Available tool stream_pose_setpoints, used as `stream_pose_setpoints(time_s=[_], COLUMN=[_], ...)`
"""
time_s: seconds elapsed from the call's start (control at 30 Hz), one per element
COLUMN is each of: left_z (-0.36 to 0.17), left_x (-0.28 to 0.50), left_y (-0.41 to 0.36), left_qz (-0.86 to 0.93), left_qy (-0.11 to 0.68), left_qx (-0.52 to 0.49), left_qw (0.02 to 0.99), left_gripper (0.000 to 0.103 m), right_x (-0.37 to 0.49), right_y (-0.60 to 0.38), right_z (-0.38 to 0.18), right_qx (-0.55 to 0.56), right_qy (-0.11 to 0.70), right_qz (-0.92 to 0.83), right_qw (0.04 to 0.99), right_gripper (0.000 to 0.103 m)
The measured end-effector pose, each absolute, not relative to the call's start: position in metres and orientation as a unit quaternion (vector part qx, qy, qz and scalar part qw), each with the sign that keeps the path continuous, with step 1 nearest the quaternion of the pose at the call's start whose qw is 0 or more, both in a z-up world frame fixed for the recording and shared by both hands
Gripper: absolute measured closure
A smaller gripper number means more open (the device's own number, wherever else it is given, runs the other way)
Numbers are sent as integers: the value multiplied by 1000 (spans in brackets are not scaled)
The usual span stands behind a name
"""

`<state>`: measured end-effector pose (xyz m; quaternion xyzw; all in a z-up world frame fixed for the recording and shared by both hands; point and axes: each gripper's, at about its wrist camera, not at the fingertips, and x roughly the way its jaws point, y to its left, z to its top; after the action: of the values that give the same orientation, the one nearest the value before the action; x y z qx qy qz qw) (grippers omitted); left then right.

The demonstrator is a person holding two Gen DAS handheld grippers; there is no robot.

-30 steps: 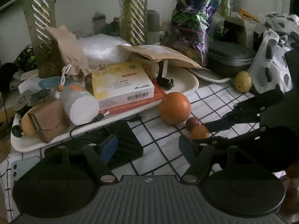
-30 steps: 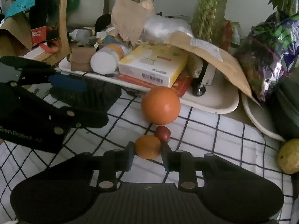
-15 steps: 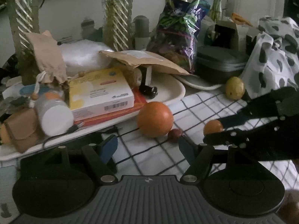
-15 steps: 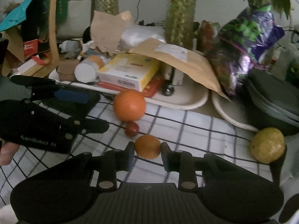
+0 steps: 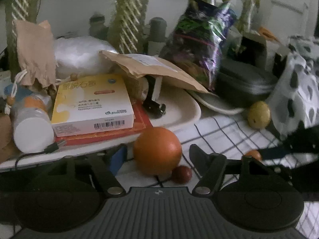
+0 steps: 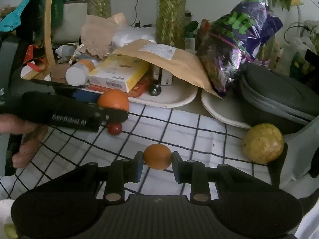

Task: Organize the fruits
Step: 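Grasp the small orange fruit with the right tool while the left tool grasps the large orange, then carry the large orange and small orange fruit onto the white plate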

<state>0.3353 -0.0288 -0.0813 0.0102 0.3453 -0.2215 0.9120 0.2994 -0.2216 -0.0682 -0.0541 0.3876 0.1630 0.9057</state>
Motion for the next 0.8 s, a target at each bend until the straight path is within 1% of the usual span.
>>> stream_pose_setpoints(time_s=[0.03, 0.13, 0.53, 0.8], left_z=[-81, -80, -52, -33], left_x=[338, 340, 325, 295], left_y=[-28, -27, -28, -24], left_qz=[-223, -226, -237, -237], left_qy=[346, 354, 348, 347], left_qx=[3, -8, 21, 44], left_qw=[911, 908, 907, 906], left_gripper=[51, 52, 52, 52], right_x=[299, 299, 283, 260], right_y=[-223, -226, -236, -236], right_z=[-69, -70, -55, -39], right_qx=[-55, -54, -31, -20], right_qy=[388, 389, 375, 365], right_qz=[161, 157, 145, 148], right_qw=[906, 906, 915, 919], right_gripper=[72, 71, 72, 72])
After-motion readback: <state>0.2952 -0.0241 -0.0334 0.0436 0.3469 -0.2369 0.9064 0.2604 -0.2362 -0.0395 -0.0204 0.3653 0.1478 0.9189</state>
